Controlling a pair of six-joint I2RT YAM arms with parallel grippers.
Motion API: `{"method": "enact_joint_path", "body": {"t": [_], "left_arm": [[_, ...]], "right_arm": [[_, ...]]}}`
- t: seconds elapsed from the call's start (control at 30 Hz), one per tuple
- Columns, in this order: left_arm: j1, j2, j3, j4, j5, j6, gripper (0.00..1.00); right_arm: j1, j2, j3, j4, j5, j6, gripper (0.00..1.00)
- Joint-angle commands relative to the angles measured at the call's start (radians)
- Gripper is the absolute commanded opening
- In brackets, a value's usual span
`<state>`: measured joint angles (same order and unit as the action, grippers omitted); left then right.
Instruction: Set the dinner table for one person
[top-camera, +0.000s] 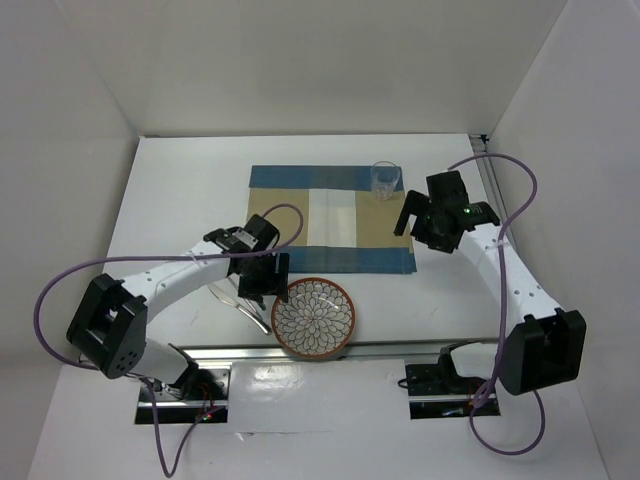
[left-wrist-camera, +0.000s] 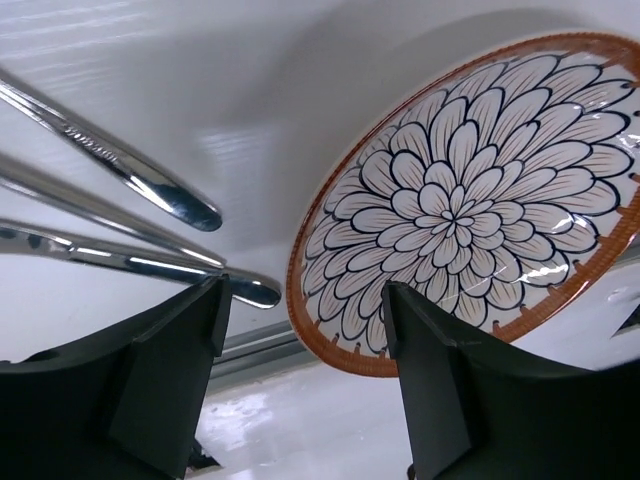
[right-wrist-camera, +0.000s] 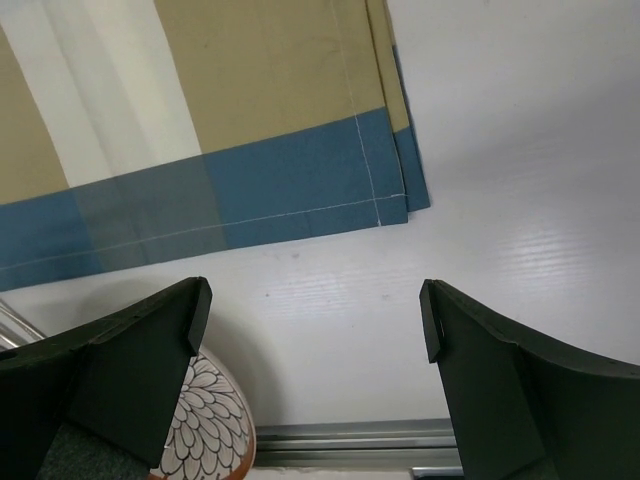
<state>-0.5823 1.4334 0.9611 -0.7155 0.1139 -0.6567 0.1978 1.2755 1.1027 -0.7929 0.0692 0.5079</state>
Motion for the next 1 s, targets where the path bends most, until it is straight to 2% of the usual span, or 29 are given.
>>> {"method": "enact_joint_path", "body": {"t": [0.0,0.1,0.27,0.53,0.67,0.7,0.77,0.8,0.97], "left_arm": [[-0.004,0.004,-0.062,0.128,0.062,-0.034,0.79],[-0.013,0.013,-0.081,0.198,0.095,-0.043,0.76],[-0.013,0.088,-0.093,0.209,0.104,-0.043,0.73],[-0.013,0.121,-0.111,0.286,0.164,-0.023,0.55],[-0.013,0.101,-0.124,0.295,0.155,-0.011,0.38],[-0.013,0.101,-0.114,0.285,0.144,-0.011,0.24],[-0.013,0.110,-0.090,0.271,0.144,0.015,0.10],[-0.013,0.110,-0.081,0.258,0.158,0.016,0.00],[-0.013,0.110,-0.029,0.219,0.176,0.061,0.00]], "right_arm": [[0.008,-0.053,0.025,-0.003,0.015,0.009,0.99],[0.008,-0.053,0.025,-0.012,0.027,0.000,0.99],[0.008,-0.053,0.025,-0.012,0.027,0.000,0.99],[0.008,-0.053,0.035,-0.031,0.050,0.000,0.99],[0.008,-0.053,0.046,-0.040,0.063,0.000,0.99],[0.008,-0.053,0.046,-0.040,0.063,0.000,0.99],[0.008,-0.053,0.046,-0.040,0.072,0.000,0.99],[0.008,-0.053,0.046,-0.040,0.072,0.000,0.99],[0.008,-0.053,0.046,-0.049,0.072,0.000,0.99]]}}
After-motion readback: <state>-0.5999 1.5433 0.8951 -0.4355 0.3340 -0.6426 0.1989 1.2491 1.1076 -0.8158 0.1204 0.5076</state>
